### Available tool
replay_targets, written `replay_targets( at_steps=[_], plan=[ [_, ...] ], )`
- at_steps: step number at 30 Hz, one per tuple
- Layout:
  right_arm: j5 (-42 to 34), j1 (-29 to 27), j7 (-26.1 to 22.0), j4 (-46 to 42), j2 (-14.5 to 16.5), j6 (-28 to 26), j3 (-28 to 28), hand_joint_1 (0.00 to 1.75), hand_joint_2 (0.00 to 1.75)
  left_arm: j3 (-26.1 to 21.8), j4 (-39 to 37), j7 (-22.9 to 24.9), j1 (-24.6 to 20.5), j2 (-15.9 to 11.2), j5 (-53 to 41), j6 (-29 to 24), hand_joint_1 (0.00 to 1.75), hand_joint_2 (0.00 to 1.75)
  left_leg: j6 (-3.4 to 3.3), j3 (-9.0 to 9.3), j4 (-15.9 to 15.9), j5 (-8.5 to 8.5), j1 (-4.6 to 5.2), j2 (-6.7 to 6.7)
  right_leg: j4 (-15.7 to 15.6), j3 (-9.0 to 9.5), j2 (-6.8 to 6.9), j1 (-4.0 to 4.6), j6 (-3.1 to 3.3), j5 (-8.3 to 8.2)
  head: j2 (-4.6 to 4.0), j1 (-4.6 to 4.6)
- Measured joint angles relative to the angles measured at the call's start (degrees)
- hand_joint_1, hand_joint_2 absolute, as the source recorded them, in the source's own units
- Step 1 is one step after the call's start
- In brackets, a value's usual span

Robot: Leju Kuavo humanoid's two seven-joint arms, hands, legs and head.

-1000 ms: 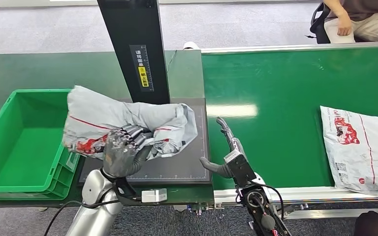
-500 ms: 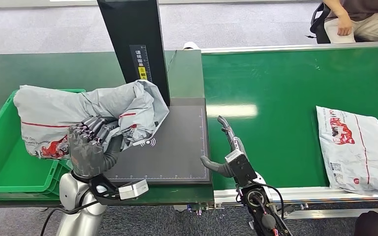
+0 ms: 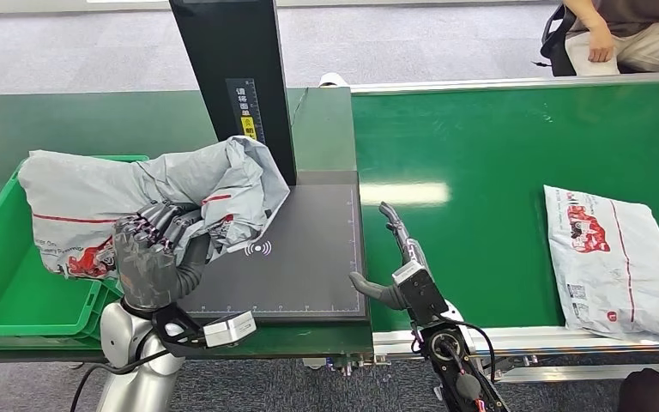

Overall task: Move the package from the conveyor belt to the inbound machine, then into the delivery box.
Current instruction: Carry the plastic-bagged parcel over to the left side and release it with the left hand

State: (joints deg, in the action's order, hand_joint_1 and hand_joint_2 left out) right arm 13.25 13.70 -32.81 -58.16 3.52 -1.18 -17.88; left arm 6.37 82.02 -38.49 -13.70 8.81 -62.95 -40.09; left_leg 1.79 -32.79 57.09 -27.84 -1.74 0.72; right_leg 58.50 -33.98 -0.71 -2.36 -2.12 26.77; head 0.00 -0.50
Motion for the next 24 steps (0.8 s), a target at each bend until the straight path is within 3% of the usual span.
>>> replay_targets(
  at_steps=[8,10,12,14,16,19,24],
  plan=[
    [0.0,0.0,0.0,0.0,0.0,0.0,0.0,0.00,1.75,-0.1,0.0,0.3,0.0,0.0,-0.3,0.0,1.75,1.75,0.00,-0.03,0.0,-0.01,0.00,0.00,0.0,0.00,0.00,0.00,0.00,0.00,0.00,-0.01],
    [0.5,0.0,0.2,0.0,-0.1,-0.5,0.0,0.00,1.75,-1.3,-2.5,3.5,-1.6,-1.9,-3.9,0.0,1.75,1.75,0.01,-0.08,0.0,0.02,0.00,-0.05,0.0,0.03,0.08,0.00,0.00,0.01,0.00,-0.13],
    [1.2,0.1,0.6,-0.1,-0.2,-1.0,0.0,0.00,1.75,-5.8,-9.1,13.6,-4.9,-6.5,-9.6,0.1,1.75,1.75,0.13,-0.01,-0.1,0.04,-0.03,0.12,0.1,-0.02,-0.06,0.03,0.08,-0.04,0.00,-0.24],
    [1.7,0.1,1.0,-0.2,-0.3,-1.0,0.1,0.00,1.75,-14.1,-16.1,27.9,-7.9,-10.6,-11.8,0.1,1.75,1.75,0.27,0.13,-0.1,0.04,-0.09,0.58,0.2,-0.23,-0.53,0.09,0.22,-0.12,0.00,-0.11],
    [2.0,0.1,1.3,-0.2,-0.5,-1.0,0.3,0.00,1.75,-21.7,-20.9,36.8,-9.8,-12.5,-12.1,0.1,1.75,1.75,0.34,0.14,-0.1,0.09,-0.15,0.70,0.3,-0.37,-0.67,0.16,0.29,-0.13,0.00,-0.02],
    [2.1,0.3,1.4,-0.2,-0.5,-0.7,0.3,0.00,1.75,-27.6,-25.1,35.6,-10.9,-13.7,-13.2,0.1,1.75,1.75,0.34,0.00,-0.1,0.15,-0.16,0.36,0.3,-0.33,-0.34,0.17,0.29,-0.07,0.00,-0.07],
    [2.2,0.5,1.4,-0.2,-0.4,-0.6,0.3,0.00,1.75,-31.8,-28.0,34.4,-11.7,-14.2,-14.6,0.0,1.75,1.75,0.31,-0.09,0.0,0.11,-0.13,0.30,0.1,-0.32,-0.29,0.15,0.29,-0.07,0.00,-0.06]
  ],
)
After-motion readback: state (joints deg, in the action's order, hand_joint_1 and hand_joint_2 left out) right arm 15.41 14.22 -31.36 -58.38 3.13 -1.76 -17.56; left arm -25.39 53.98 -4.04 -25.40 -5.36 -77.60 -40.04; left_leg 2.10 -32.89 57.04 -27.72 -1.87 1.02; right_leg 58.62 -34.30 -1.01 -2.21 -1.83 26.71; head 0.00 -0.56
